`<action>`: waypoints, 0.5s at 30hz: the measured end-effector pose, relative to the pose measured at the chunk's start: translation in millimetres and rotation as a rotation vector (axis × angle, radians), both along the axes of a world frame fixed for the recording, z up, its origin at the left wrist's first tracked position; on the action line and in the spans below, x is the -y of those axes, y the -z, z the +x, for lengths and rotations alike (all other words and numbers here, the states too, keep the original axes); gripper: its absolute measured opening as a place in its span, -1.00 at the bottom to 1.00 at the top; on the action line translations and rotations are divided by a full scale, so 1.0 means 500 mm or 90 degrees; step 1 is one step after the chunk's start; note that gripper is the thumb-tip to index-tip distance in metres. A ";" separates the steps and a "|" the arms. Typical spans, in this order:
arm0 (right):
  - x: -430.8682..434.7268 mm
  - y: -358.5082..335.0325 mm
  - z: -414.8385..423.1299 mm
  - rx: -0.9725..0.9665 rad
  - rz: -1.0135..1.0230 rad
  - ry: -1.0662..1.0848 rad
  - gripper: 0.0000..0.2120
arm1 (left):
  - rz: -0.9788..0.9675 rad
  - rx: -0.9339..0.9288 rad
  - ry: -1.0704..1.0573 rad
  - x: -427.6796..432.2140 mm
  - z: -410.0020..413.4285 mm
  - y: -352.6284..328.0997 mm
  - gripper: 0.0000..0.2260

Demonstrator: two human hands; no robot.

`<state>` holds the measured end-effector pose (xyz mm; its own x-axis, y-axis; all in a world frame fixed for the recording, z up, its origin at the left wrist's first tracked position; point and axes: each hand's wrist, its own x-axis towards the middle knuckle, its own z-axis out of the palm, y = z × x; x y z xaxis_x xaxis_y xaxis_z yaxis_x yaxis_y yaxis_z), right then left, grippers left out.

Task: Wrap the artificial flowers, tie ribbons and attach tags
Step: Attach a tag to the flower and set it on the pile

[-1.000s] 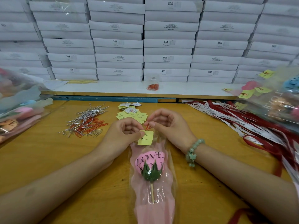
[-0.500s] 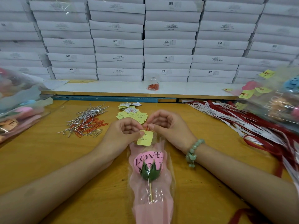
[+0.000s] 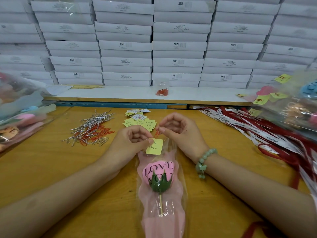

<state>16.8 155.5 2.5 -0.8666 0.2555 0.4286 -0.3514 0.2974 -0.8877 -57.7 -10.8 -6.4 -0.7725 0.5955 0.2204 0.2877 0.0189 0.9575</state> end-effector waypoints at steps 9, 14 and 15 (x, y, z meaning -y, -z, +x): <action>0.002 0.006 -0.003 0.021 0.040 0.010 -0.90 | 0.005 -0.010 0.002 0.001 -0.001 0.000 -0.91; 0.003 0.003 -0.001 0.019 0.044 -0.004 -0.90 | -0.002 -0.011 -0.006 0.000 0.000 0.001 -0.90; 0.004 0.003 -0.001 0.020 0.043 -0.007 -0.90 | -0.002 -0.013 -0.007 0.001 0.001 0.000 -0.90</action>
